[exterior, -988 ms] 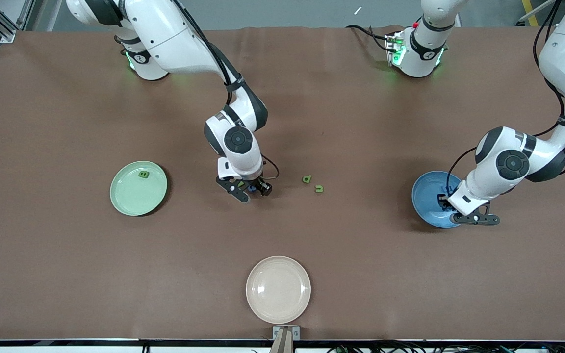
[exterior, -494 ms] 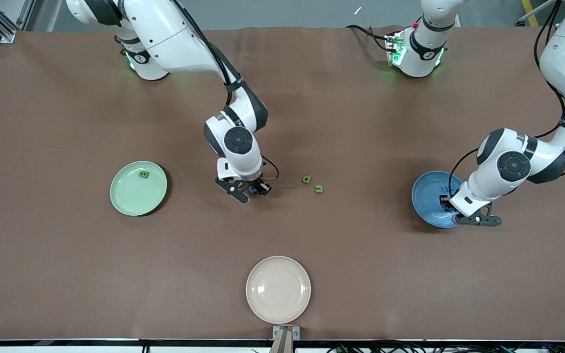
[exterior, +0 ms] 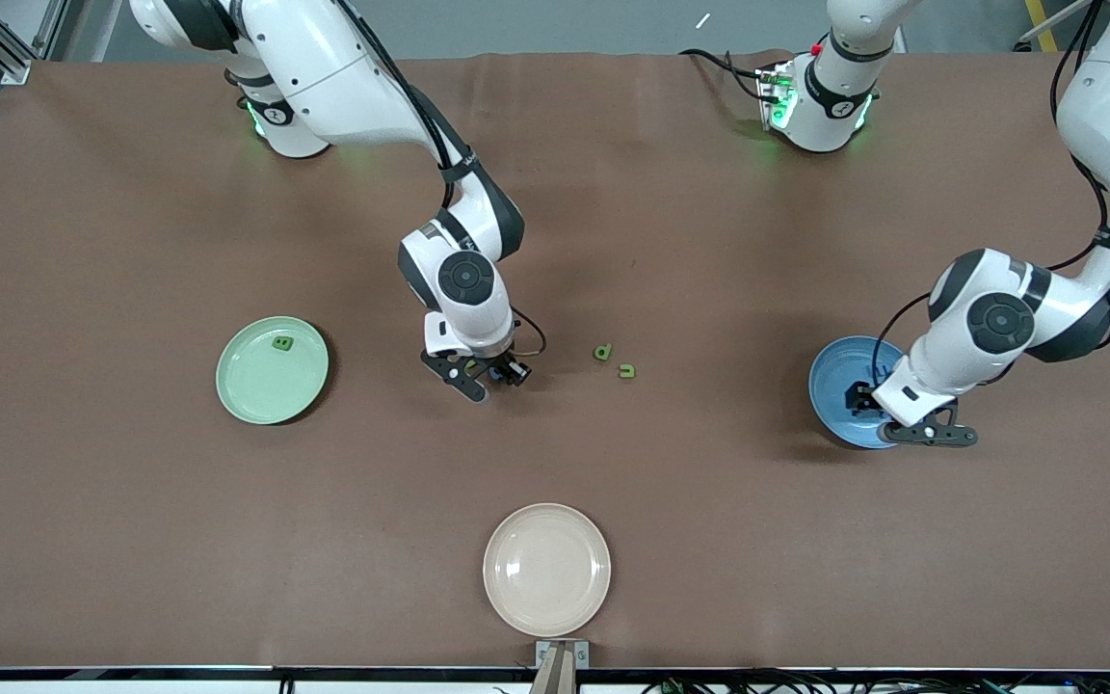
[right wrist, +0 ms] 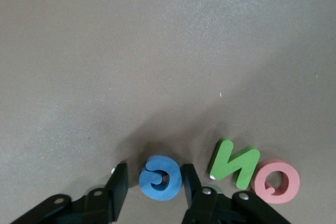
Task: Sort upper and lower case letters into plates
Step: 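Carry the blue C to the green plate while the left gripper grasps u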
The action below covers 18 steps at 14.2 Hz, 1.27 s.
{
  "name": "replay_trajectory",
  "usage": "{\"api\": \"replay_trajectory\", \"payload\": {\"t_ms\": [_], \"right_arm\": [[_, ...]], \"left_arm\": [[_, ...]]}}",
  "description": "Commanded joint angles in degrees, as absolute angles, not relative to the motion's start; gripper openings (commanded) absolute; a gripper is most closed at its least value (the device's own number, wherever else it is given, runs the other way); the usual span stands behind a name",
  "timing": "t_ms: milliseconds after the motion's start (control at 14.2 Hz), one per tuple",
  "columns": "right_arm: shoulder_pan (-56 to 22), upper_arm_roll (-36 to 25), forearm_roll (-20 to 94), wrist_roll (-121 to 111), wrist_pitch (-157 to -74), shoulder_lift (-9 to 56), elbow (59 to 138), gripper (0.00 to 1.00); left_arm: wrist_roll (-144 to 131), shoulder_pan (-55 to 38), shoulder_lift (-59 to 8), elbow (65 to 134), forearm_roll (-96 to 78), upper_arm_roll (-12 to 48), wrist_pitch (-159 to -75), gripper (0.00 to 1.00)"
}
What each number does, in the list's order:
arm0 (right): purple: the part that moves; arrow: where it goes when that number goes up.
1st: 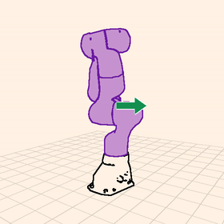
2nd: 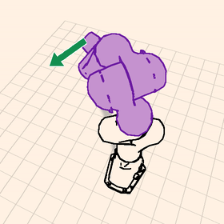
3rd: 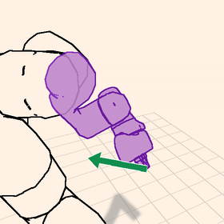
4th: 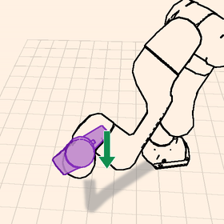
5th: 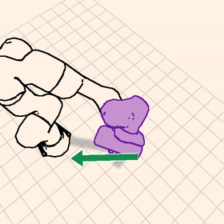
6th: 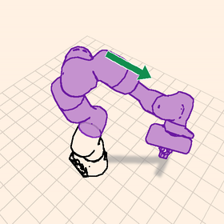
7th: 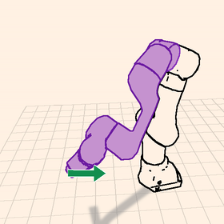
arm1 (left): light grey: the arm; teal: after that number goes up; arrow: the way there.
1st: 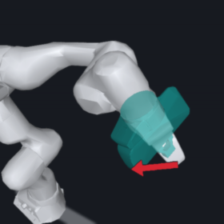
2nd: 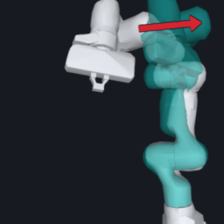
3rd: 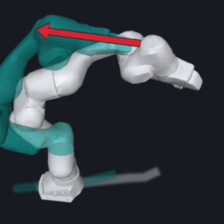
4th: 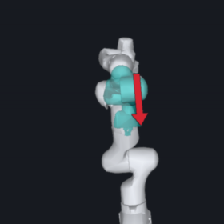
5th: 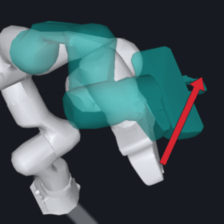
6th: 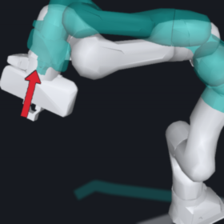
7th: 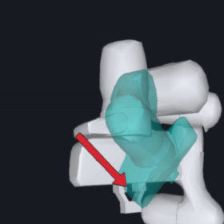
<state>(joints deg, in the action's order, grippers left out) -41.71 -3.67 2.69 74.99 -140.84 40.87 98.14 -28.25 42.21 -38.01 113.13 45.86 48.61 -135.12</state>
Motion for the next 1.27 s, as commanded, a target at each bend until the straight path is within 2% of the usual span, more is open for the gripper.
{"api": "replay_trajectory", "payload": {"t_ms": [0,212,494,706,918,1200], "right_arm": [[-41.0,-3.5,1.5,75.3,-140.7,41.5,98.1,0.33],[-41.0,-3.4,1.9,75.4,-140.5,41.5,98.0,0.02],[-38.9,-3.3,2.4,74.8,-130.9,41.2,91.8,0.00],[-36.4,-3.0,3.2,70.1,-123.0,40.2,88.5,0.00],[-32.6,-3.1,3.6,59.2,-117.0,34.4,91.4,0.00],[-24.8,-3.2,3.6,42.0,-117.4,24.5,102.2,0.00]], "left_arm": [[-35.6,41.6,-36.3,113.6,46.0,53.9,-131.5,1.00],[-46.3,34.1,-36.9,112.3,45.9,55.5,-130.0,1.00],[-57.8,23.6,-38.9,109.8,45.8,54.9,-130.0,1.00],[-63.7,15.8,-41.8,106.5,45.8,51.5,-130.0,1.00],[-69.1,6.2,-44.6,101.5,45.6,45.7,-130.1,1.00],[-70.8,-1.8,-47.2,96.2,40.2,41.1,-130.4,1.00]]}}
